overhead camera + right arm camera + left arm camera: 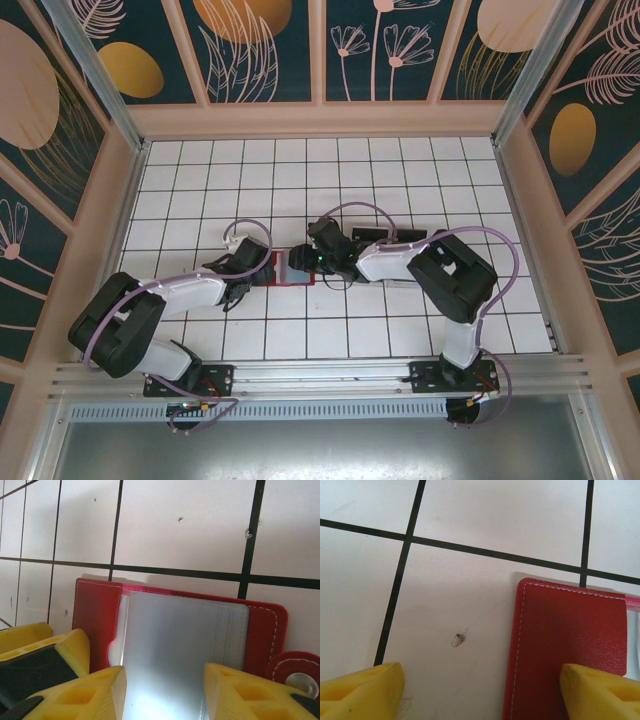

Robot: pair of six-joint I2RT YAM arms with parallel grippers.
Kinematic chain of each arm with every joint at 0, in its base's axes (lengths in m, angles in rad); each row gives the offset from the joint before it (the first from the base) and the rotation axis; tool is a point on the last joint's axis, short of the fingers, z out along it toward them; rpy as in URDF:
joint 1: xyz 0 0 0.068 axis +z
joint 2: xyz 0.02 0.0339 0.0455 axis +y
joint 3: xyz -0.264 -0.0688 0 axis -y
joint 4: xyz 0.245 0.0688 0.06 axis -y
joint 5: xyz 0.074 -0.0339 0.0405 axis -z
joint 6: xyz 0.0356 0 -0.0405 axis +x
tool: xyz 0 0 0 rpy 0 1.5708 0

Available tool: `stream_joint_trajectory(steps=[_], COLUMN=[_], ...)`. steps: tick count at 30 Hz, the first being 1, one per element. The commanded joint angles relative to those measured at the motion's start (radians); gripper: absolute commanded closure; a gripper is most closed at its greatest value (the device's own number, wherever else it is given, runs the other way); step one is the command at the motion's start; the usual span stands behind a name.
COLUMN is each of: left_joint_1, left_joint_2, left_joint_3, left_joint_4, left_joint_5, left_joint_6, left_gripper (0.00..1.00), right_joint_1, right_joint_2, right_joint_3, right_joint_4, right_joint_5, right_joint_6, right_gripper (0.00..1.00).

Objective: Put the credit cards into the card holder

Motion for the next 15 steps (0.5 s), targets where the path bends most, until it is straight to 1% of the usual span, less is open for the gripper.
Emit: stream_joint_trajectory(steps=[1, 15], left_joint_1=[0.008, 0.008], left_joint_2=[0.013, 0.011], left_joint_3=[-0.016, -0.020], left_joint_4=[0.016, 0.034], left_joint_5=[0.008, 0.026], left_joint_6=[0.016, 0.017], left_gripper=[0.19, 0.19], right_joint_1=[-0.003, 0.020], right_joint_2=[0.028, 0.052], right_joint_3=[0.030, 0.092], right_joint_4=[-0.004, 0.016], right_joint_5=[-0.023, -0.071], right_joint_6=[-0.013, 0.006], right_gripper=[0.55, 0.55])
